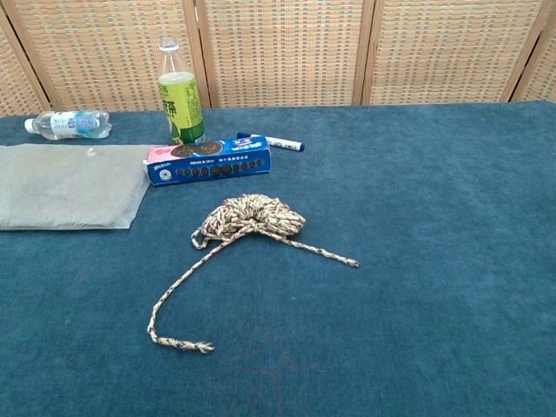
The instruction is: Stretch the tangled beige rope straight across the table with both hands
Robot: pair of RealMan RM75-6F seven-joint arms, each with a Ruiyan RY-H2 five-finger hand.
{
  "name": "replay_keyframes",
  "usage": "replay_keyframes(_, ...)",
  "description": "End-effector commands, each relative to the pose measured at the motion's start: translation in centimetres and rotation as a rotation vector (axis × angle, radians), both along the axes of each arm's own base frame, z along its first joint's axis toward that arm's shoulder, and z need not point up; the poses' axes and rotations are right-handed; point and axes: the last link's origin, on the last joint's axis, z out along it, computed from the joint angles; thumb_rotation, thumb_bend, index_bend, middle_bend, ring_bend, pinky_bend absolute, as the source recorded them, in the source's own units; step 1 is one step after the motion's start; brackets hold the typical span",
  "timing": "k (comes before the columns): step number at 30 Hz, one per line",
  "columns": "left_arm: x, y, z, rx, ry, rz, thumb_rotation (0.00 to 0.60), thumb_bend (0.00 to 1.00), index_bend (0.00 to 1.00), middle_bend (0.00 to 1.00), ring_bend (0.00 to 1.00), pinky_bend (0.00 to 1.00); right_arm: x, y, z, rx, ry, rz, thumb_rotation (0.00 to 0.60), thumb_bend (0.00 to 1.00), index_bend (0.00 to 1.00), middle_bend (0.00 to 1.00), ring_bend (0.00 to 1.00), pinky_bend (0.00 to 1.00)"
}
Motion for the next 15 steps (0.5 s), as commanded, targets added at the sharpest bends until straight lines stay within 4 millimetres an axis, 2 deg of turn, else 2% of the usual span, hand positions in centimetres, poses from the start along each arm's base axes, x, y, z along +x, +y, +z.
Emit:
replay_keyframes(1,0.0,0.0,-0.1,0.000,0.004,0.004,0.600,0.04,0.00,0.00,0.00,0.00,0.0,-0.1,0.0,0.001,-0.001,-0.003,0.600,0.00,0.00,0.00,0.00,0.00)
replay_keyframes(6,0.0,0.1,-0.2,-0.005,-0.001,0.009,0.600,0.04,0.00,0.00,0.00,0.00,0.0,-0.3,-0.4,0.039,-0.022,-0.004,0.600,0.00,0.00,0.00,0.00,0.00)
replay_keyframes(8,0.1,0.2,-0.1,0.004,-0.012,0.006,0.600,0.04,0.00,0.00,0.00,0.00,0.5,-1.3,-1.0,0.101,-0.085,0.014,0.600,0.00,0.00,0.00,0.00,0.00)
replay_keyframes(10,0.1,0.2,-0.1,0.009,-0.009,0.005,0.600,0.04,0.00,0.00,0.00,0.00,0.8,-2.5,-1.4,0.134,-0.097,0.033,0.600,0.00,0.00,0.00,0.00,0.00)
replay_keyframes(12,0.1,0.3,-0.1,0.009,-0.007,0.009,0.600,0.04,0.00,0.00,0.00,0.00,1.9,-4.8,-2.2,0.166,-0.097,0.073,0.600,0.00,0.01,0.00,0.00,0.00)
replay_keyframes(15,0.1,0.5,-0.3,0.008,-0.002,0.012,0.600,0.04,0.00,0.00,0.00,0.00,3.8,-8.1,-3.3,0.185,-0.089,0.138,0.600,0.00,0.12,0.00,0.00,0.00)
